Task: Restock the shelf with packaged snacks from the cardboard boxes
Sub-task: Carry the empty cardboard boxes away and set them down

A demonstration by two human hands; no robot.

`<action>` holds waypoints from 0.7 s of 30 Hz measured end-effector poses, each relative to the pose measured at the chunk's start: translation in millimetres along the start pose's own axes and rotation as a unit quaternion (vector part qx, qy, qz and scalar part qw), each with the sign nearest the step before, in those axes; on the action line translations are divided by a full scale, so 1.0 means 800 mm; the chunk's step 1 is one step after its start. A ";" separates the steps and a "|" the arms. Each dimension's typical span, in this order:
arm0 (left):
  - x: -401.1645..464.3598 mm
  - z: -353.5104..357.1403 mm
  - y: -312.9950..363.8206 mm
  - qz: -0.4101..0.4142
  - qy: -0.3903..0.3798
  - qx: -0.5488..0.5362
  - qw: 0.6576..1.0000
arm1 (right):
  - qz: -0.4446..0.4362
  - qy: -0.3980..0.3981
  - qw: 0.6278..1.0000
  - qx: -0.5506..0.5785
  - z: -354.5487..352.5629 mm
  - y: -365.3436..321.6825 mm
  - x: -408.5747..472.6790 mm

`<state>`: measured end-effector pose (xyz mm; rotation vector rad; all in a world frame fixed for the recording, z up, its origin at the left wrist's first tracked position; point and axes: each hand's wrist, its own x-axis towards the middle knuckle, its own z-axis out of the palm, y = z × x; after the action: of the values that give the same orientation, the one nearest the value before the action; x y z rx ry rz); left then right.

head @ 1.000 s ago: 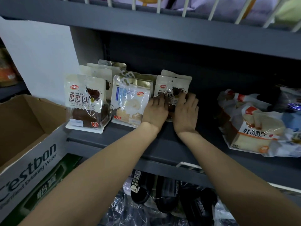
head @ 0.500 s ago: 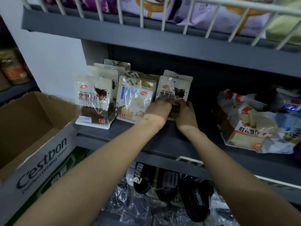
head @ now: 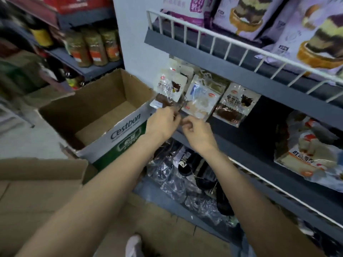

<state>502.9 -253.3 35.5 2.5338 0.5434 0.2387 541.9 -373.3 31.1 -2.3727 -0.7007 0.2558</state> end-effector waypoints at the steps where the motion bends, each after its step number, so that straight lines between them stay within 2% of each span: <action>1: -0.018 -0.010 -0.014 -0.025 0.010 -0.001 1.000 | -0.015 -0.022 1.000 0.001 0.010 -0.017 -0.012; 8: -0.163 -0.061 -0.133 -0.202 0.065 0.029 0.977 | -0.124 -0.165 0.978 0.003 0.126 -0.117 -0.107; 12: -0.261 -0.063 -0.214 -0.302 0.043 0.016 0.952 | -0.161 -0.262 0.951 -0.020 0.212 -0.148 -0.169; 14: -0.309 -0.056 -0.250 -0.334 0.013 0.026 0.942 | -0.176 -0.315 0.932 -0.043 0.255 -0.156 -0.196; 17: -0.370 -0.045 -0.292 -0.364 -0.074 0.047 0.927 | -0.228 -0.349 0.895 -0.160 0.304 -0.161 -0.224; 21: -0.426 -0.042 -0.314 -0.321 -0.170 0.087 0.928 | -0.318 -0.358 0.826 -0.297 0.337 -0.156 -0.235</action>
<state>102.5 -187.1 -90.7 2.3254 1.2394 -0.4961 238.2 -252.2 -97.8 -2.3721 -2.1398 0.7320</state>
